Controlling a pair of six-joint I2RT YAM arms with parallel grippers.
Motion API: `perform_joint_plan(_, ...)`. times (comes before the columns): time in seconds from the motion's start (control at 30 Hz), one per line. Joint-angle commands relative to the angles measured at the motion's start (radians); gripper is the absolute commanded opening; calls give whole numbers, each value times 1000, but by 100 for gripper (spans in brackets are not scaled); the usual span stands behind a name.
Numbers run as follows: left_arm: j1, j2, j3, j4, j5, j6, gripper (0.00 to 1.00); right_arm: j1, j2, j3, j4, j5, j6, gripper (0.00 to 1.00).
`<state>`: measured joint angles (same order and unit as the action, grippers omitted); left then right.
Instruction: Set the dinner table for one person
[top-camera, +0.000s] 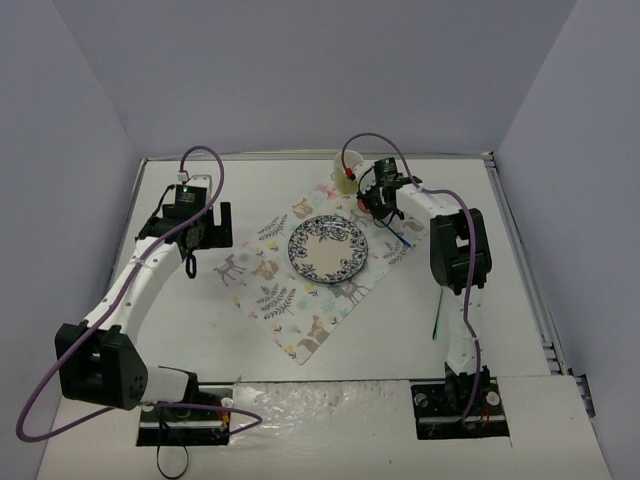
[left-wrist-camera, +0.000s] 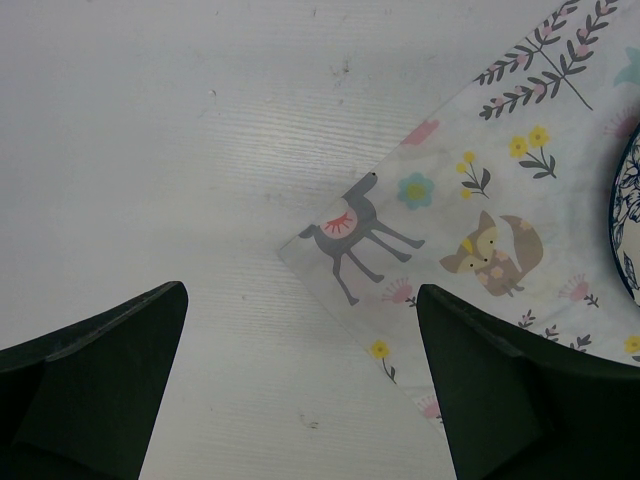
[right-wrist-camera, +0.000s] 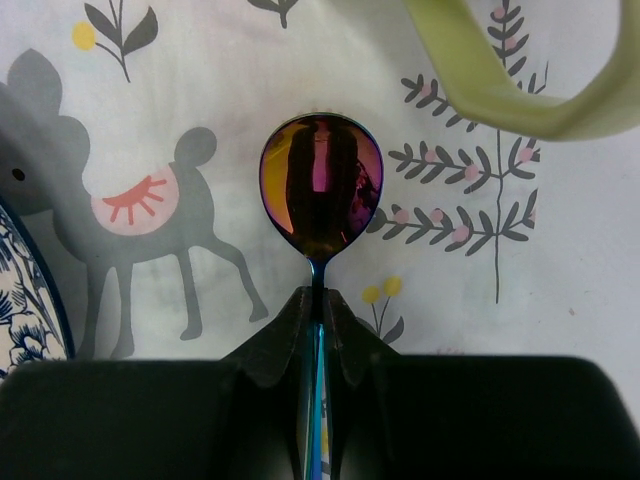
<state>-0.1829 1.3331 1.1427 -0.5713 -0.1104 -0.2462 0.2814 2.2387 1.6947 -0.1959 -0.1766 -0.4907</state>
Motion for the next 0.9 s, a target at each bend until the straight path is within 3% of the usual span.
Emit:
perform_joint_plan(0.0, 5, -10, 31, 26, -21, 7, 97, -4, -10, 38, 6, 9, -25, 7)
perform_joint_plan(0.27, 5, -10, 32, 25, -21, 7, 97, -5, -56, 39, 7, 13, 7, 30)
perform_joint_plan(0.47, 5, -21, 34, 24, -20, 5, 97, -19, -190, 3, 7, 97, 134, 51)
perform_joint_plan(0.7, 5, -48, 34, 22, -22, 4, 97, -71, -475, -254, 42, 287, 423, 74)
perform_joint_plan(0.87, 7, -67, 34, 22, -22, 2, 97, -120, -700, -558, 54, 336, 619, 79)
